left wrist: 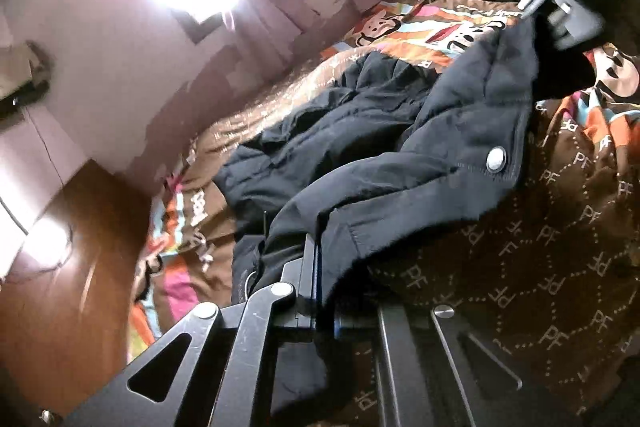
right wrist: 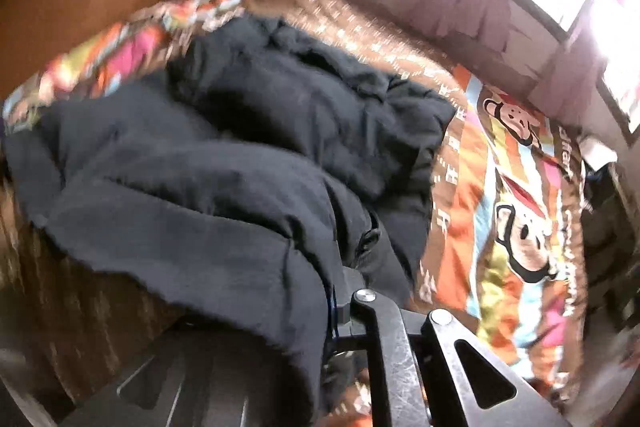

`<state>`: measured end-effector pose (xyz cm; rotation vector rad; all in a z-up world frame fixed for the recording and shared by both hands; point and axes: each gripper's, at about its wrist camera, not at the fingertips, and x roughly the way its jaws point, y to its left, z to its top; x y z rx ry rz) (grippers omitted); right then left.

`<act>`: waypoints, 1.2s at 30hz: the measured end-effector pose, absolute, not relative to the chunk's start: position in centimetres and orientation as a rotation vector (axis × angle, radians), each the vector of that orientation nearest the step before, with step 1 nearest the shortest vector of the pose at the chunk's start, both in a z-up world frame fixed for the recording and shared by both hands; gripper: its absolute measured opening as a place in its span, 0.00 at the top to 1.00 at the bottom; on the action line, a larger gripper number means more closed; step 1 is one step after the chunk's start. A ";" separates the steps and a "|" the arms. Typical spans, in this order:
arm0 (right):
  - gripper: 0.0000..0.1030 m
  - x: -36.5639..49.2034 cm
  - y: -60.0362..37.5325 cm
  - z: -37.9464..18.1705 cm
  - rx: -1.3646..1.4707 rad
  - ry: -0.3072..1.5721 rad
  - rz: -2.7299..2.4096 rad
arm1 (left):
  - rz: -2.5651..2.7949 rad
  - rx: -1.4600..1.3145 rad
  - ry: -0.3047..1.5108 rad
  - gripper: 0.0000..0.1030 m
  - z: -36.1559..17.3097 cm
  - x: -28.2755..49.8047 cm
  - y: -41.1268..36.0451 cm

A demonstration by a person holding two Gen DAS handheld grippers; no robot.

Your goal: Fold large clothes

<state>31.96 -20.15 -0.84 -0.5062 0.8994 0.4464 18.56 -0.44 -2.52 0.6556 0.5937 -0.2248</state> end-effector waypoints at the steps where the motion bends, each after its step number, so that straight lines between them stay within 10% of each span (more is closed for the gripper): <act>1: 0.94 30.9 -20.3 -1.0 -0.549 0.899 0.448 | -0.219 0.652 0.595 0.97 -2.1 18.5 -0.4; 20: 0.94 15.6 -22.2 6.1 -0.781 0.803 0.495 | -0.255 0.495 0.605 0.97 6.9 7.3 0.3; 36: 0.94 23.8 -20.8 8.1 -0.683 0.782 0.479 | -0.203 0.393 0.667 0.97 8.6 18.5 1.8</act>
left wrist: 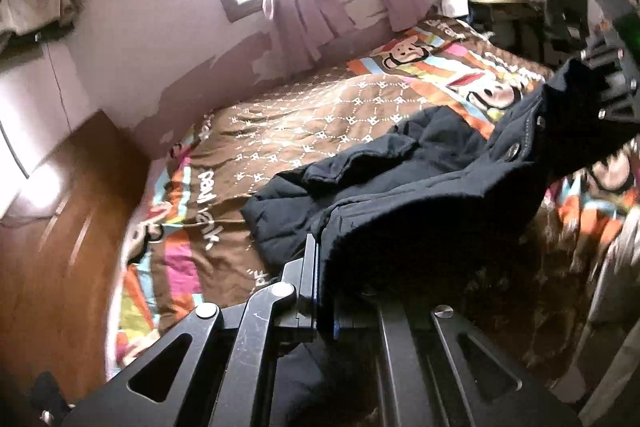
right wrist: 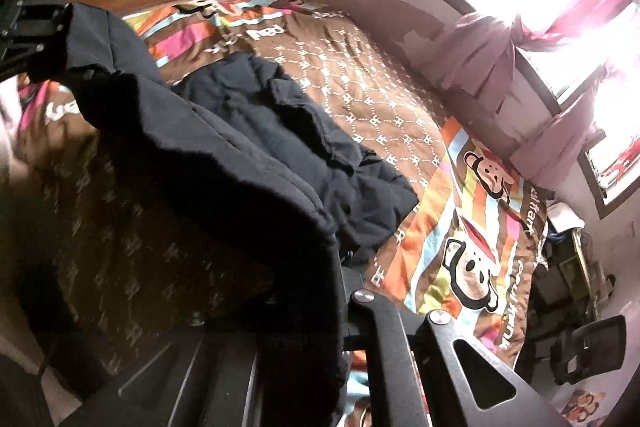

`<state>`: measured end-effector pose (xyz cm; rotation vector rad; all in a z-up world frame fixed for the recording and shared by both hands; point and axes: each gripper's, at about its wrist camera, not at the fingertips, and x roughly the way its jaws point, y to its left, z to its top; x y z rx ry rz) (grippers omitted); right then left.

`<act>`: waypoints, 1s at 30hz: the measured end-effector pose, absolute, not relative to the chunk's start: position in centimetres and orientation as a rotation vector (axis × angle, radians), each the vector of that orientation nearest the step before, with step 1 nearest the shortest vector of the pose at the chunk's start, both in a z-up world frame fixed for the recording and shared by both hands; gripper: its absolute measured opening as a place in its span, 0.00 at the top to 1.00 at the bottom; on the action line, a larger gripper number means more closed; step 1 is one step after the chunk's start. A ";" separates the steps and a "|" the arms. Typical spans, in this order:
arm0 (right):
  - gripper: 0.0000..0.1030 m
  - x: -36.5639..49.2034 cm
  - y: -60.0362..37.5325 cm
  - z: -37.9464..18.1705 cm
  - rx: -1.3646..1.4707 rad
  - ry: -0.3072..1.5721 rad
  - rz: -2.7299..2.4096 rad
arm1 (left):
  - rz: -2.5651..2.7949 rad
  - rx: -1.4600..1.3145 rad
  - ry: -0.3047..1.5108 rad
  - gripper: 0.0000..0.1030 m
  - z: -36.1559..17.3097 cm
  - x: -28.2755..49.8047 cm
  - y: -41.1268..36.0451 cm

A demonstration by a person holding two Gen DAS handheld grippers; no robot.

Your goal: Fold large clothes

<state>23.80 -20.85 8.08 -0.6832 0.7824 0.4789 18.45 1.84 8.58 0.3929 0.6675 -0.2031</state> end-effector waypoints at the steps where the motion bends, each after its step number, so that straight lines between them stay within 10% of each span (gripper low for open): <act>1: 0.94 25.3 -20.8 8.1 -0.664 0.792 0.472 | -0.200 0.386 0.673 0.97 8.9 19.7 1.9; 30: 0.89 51.3 -19.9 -0.1 -0.384 0.847 0.464 | -0.130 0.385 0.823 0.97 0.1 45.9 5.2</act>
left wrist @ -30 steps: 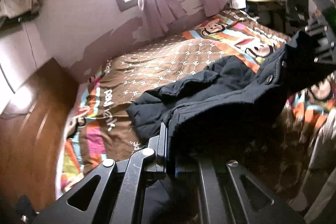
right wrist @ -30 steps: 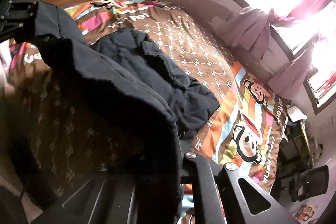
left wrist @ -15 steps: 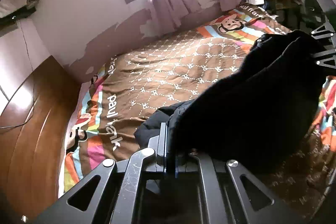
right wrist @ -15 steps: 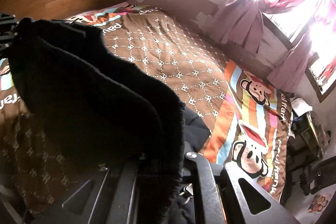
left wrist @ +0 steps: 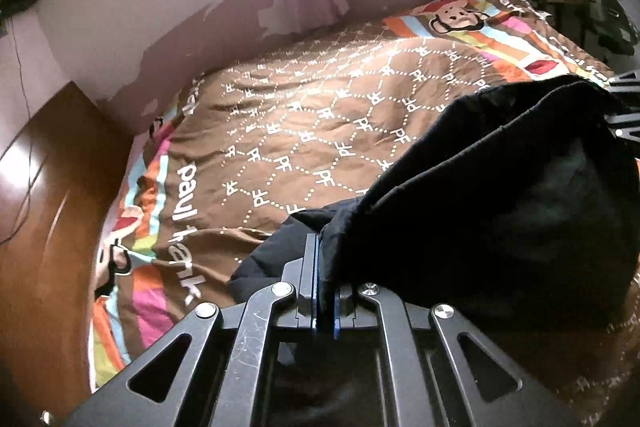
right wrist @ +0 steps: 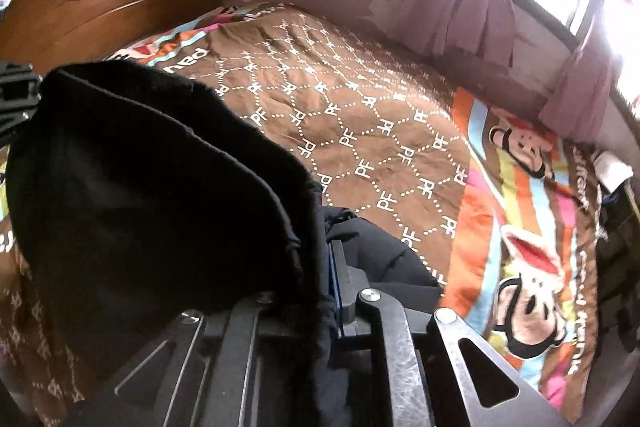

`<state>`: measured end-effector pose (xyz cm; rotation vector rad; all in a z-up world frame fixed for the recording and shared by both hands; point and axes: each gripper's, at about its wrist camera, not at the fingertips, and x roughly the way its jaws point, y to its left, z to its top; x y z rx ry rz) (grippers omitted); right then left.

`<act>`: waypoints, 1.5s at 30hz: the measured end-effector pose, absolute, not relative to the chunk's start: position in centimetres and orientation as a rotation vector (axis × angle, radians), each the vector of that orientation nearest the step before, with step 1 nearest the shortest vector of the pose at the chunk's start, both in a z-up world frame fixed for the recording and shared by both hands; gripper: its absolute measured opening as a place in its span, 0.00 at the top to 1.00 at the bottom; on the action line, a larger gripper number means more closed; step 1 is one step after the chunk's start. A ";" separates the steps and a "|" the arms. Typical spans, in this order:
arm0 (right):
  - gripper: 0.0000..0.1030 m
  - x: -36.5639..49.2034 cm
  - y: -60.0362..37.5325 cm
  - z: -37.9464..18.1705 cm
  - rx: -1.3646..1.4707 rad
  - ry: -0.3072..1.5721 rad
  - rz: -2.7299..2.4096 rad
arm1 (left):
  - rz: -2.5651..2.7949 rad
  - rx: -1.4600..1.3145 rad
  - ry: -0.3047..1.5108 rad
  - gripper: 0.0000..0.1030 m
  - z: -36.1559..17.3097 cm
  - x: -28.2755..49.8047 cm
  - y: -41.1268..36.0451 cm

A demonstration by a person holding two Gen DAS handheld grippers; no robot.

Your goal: Fold large clothes

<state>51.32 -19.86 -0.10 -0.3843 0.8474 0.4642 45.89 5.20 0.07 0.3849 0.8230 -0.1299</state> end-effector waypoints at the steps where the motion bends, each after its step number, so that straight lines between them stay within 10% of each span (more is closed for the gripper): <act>1: 0.89 51.9 -19.9 -0.9 -0.367 0.850 0.463 | -0.130 0.376 0.830 0.97 -0.6 46.5 5.3; 10: 0.82 53.9 -20.9 -5.2 -0.254 0.818 0.501 | -0.136 0.253 0.820 0.86 -2.9 48.7 6.4; 13: 0.54 53.9 -22.1 -4.6 -0.148 0.807 0.502 | -0.109 0.215 0.805 0.62 -2.5 48.5 6.9; 15: 0.18 53.6 -22.8 -3.6 -0.095 0.757 0.476 | -0.087 0.172 0.750 0.34 -1.7 47.9 7.6; 17: 0.17 53.0 -23.7 -2.3 -0.049 0.701 0.454 | -0.054 0.106 0.676 0.15 -0.7 47.1 8.6; 28: 0.05 48.5 -27.5 -0.6 0.048 0.604 0.388 | -0.100 0.019 0.356 0.06 1.0 39.7 10.3; 45: 0.03 43.2 -22.7 -8.5 -0.054 0.770 0.620 | -0.392 0.123 0.649 0.05 -4.9 41.2 4.0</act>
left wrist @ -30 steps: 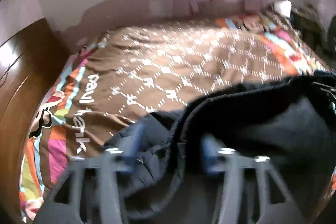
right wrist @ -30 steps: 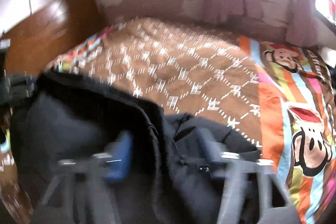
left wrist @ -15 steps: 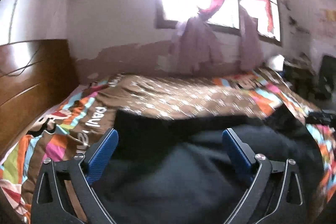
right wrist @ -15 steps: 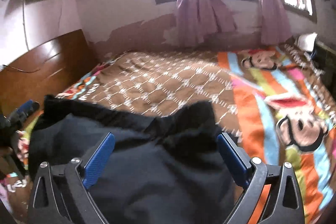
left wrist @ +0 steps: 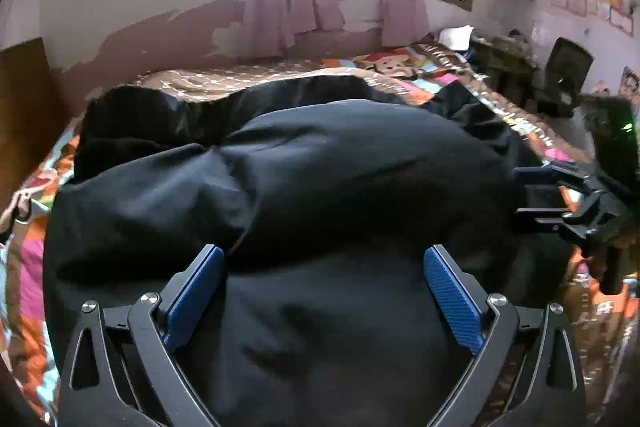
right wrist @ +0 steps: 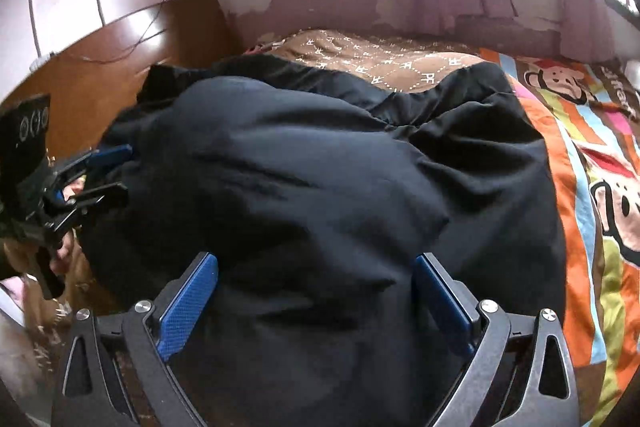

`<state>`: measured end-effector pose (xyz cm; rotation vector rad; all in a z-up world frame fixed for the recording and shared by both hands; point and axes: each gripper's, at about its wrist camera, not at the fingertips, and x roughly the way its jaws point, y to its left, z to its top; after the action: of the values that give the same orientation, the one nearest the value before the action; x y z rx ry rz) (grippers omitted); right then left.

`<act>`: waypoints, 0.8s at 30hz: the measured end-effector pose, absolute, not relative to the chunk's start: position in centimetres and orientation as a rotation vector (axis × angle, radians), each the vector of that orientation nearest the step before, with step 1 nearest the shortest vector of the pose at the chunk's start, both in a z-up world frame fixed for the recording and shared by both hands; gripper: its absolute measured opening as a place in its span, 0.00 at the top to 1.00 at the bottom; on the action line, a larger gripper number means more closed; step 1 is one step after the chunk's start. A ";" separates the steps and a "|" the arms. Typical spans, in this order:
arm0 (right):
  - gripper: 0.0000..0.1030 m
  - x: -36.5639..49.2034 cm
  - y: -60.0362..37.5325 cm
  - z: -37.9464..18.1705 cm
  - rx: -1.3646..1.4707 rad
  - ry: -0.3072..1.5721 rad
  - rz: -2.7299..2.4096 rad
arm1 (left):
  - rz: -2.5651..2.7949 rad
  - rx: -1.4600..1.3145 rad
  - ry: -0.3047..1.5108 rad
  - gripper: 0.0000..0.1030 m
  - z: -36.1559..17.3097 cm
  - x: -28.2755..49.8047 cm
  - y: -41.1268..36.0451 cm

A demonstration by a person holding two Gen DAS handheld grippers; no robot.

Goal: Fold large clothes
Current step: 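Open both grippers and release the folded jacket onto the bed, then press both open grippers on the folded jacket to smooth it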

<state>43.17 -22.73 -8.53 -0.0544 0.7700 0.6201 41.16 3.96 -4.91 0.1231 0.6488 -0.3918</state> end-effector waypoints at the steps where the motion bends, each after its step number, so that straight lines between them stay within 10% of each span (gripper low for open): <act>1: 0.02 43.3 -22.5 -8.6 -0.061 0.764 0.612 | -0.394 0.115 0.644 0.05 -5.0 41.4 3.9; 24: 0.00 55.0 -21.3 -10.7 -0.042 0.889 0.469 | -0.208 0.047 0.721 0.03 -5.3 50.1 5.3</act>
<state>54.95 -21.32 -10.65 -0.0420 0.8887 0.4688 50.06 5.28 -5.33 0.0466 0.7211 -0.2084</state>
